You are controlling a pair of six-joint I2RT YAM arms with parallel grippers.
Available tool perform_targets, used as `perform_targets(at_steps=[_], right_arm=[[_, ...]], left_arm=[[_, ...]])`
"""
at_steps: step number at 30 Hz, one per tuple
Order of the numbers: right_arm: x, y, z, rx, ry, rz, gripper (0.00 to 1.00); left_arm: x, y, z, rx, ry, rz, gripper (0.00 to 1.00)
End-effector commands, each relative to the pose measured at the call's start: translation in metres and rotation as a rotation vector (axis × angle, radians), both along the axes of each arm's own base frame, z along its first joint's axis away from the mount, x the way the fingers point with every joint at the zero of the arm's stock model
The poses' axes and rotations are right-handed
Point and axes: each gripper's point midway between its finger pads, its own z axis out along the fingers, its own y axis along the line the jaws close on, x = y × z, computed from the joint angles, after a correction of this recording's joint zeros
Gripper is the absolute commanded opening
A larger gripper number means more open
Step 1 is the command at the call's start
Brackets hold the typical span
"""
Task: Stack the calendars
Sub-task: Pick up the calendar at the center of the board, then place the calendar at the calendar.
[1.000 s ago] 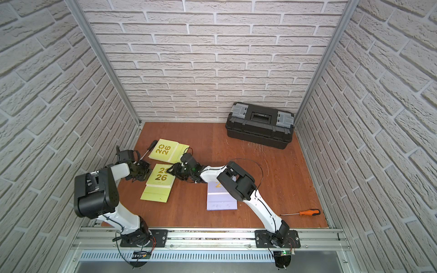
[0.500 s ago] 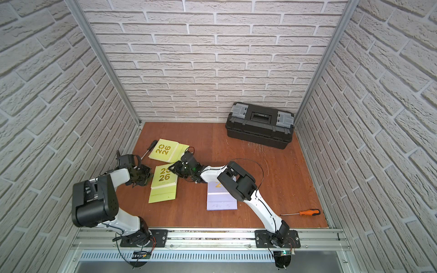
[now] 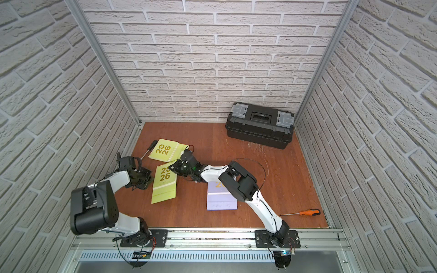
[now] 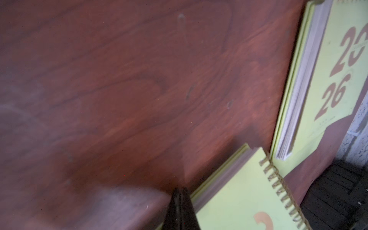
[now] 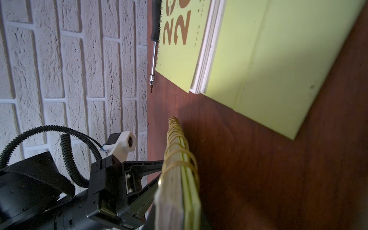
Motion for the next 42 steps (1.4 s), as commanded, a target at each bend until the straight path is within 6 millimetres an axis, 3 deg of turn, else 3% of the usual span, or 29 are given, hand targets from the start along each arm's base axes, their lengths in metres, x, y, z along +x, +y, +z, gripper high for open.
perform_targets(at_steps=[1, 6, 15, 23, 28, 35, 42], right_arm=[[-0.004, 0.006, 0.072, 0.125, -0.113, 0.019, 0.09], [-0.009, -0.006, 0.087, 0.130, -0.135, 0.025, 0.05], [-0.015, -0.032, 0.117, 0.137, -0.157, 0.071, 0.03], [-0.016, -0.087, 0.144, 0.042, -0.217, 0.052, 0.03], [-0.019, -0.117, 0.153, 0.010, -0.227, 0.053, 0.03], [-0.023, -0.161, 0.165, 0.018, -0.231, 0.059, 0.03], [-0.038, -0.204, 0.164, -0.060, -0.239, 0.038, 0.03]], left_arm=[[-0.002, -0.002, 0.022, 0.018, -0.034, -0.008, 0.00], [0.001, -0.002, 0.060, 0.043, -0.137, -0.006, 0.00], [0.014, -0.035, 0.129, 0.052, -0.315, -0.083, 0.00], [0.027, -0.073, 0.175, 0.040, -0.425, -0.190, 0.00], [0.034, -0.102, 0.187, 0.063, -0.472, -0.236, 0.00], [0.042, -0.133, 0.178, 0.104, -0.492, -0.292, 0.00], [0.039, -0.158, 0.170, 0.141, -0.511, -0.333, 0.00]])
